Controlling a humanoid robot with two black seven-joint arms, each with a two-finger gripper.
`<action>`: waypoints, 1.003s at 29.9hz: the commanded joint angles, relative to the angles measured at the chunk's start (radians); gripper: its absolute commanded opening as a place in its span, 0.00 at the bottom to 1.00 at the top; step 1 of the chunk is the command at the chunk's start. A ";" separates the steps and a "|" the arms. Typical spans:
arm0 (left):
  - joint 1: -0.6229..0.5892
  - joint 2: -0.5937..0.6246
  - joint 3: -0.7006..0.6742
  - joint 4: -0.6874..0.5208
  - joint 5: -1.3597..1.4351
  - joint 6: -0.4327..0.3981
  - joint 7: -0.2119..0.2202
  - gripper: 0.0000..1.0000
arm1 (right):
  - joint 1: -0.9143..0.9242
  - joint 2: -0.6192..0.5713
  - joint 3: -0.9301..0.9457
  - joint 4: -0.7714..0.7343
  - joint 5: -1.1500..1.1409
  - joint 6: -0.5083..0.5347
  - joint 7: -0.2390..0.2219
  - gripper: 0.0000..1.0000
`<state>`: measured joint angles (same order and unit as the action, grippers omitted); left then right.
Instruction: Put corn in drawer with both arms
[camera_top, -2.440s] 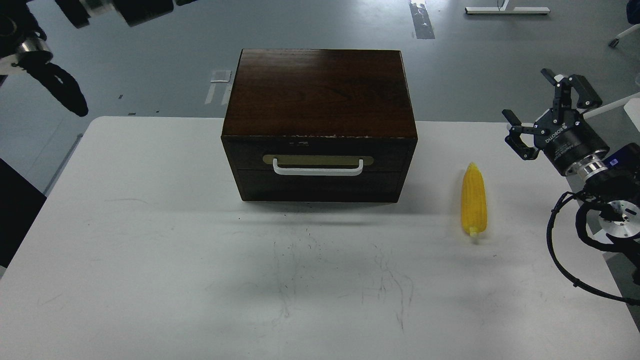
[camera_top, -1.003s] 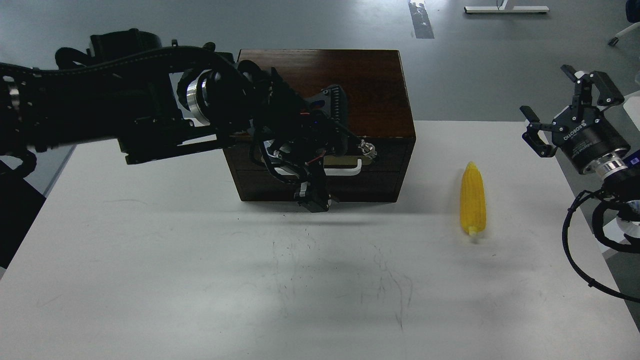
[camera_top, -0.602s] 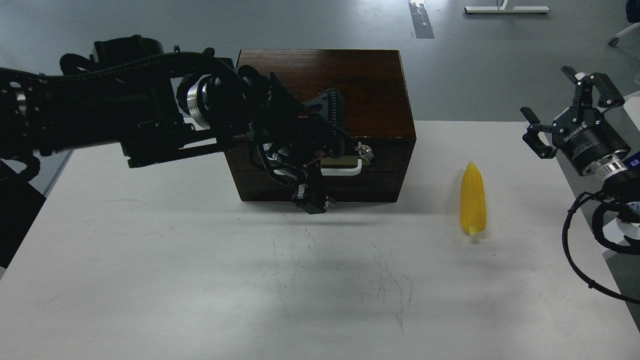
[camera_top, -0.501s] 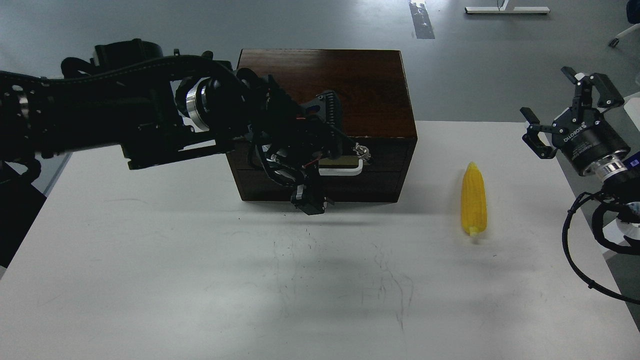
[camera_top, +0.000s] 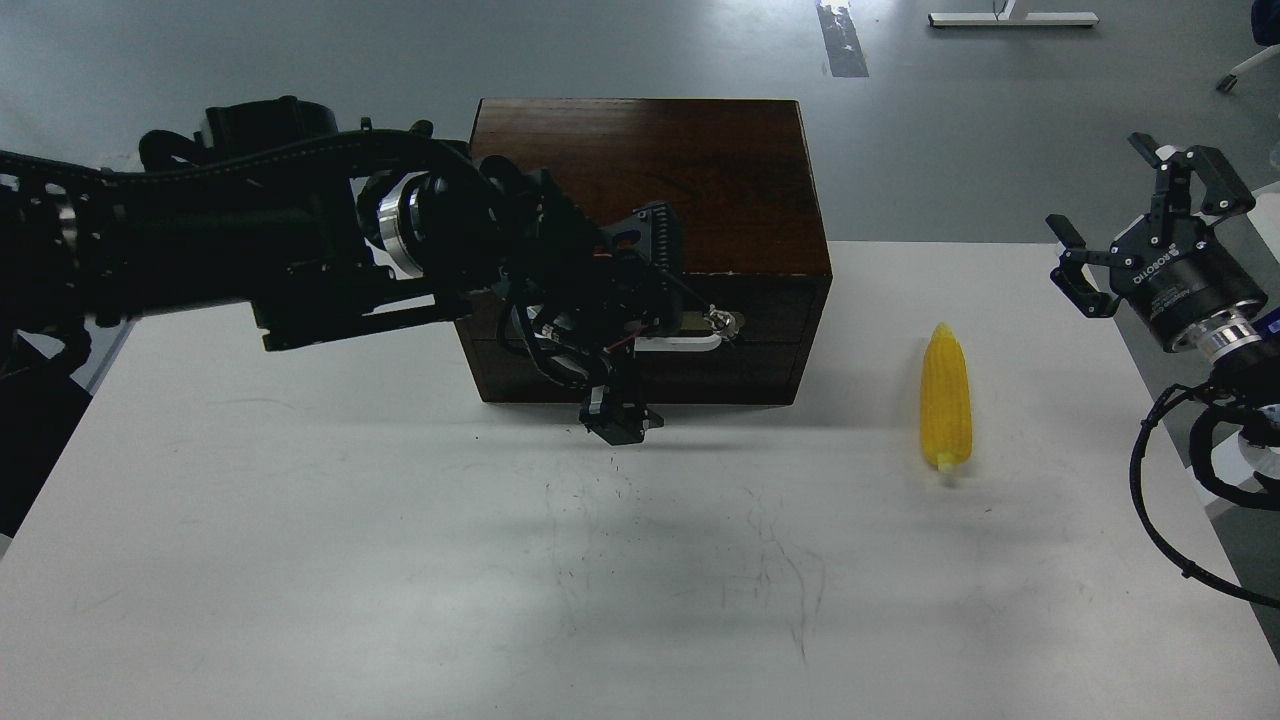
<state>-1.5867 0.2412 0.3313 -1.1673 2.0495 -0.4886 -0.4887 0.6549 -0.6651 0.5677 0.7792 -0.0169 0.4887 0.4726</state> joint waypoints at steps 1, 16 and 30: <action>-0.001 -0.002 0.015 0.001 0.000 0.000 0.000 0.99 | 0.000 -0.002 0.000 0.000 0.002 0.000 0.003 1.00; 0.007 -0.014 0.017 0.000 0.000 0.000 0.000 0.99 | -0.001 -0.002 0.001 0.000 0.002 0.000 0.004 1.00; 0.004 -0.034 0.017 -0.022 -0.003 0.000 0.000 0.99 | -0.001 -0.002 0.001 0.000 0.002 0.000 0.004 1.00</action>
<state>-1.5788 0.2077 0.3482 -1.1860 2.0468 -0.4887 -0.4882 0.6536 -0.6673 0.5692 0.7805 -0.0153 0.4887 0.4772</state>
